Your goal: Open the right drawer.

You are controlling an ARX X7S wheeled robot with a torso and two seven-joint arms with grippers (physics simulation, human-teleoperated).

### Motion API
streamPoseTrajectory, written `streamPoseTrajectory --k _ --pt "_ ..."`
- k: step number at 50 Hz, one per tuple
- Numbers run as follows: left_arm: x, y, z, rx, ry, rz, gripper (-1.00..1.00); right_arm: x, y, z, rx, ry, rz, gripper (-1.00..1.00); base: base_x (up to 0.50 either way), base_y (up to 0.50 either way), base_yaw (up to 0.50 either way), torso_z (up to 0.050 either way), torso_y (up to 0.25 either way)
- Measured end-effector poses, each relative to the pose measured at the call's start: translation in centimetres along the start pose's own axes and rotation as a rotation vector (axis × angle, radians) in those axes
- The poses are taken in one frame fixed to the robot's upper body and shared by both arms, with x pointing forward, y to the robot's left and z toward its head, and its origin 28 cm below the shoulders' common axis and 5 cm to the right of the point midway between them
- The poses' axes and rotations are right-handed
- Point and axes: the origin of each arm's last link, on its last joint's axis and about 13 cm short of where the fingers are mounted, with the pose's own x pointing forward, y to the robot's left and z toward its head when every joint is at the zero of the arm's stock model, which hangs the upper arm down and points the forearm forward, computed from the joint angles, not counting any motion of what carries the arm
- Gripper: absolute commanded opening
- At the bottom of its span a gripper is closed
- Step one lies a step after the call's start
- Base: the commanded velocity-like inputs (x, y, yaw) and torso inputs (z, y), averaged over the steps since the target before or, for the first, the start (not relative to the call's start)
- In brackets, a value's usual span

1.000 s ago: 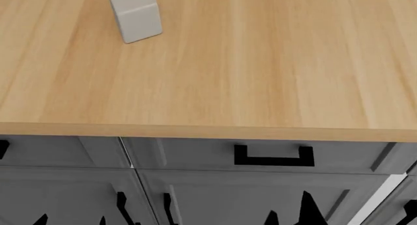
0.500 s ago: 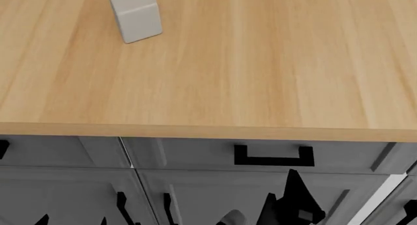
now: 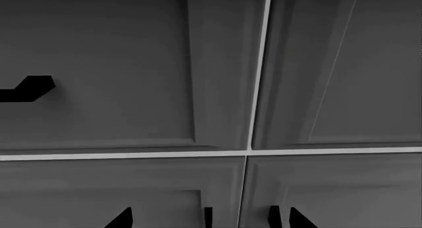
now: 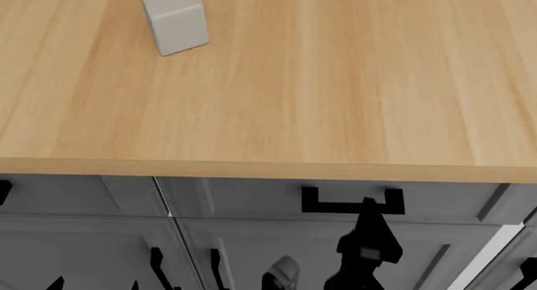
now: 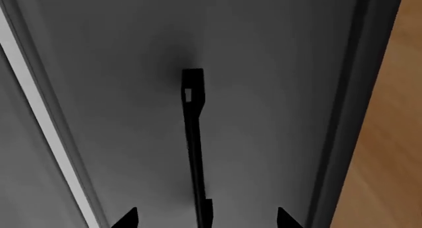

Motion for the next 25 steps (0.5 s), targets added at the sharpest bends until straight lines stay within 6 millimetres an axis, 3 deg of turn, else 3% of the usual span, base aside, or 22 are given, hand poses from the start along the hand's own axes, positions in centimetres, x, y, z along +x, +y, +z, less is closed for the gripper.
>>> streamPoseTrajectory --k 25 --pt "-0.1 0.0 0.0 0.002 -0.002 -0.005 1.00 2.0 0.8 0.7 -0.072 -0.004 -0.071 1.00 0.00 0.00 0.00 0.000 0.000"
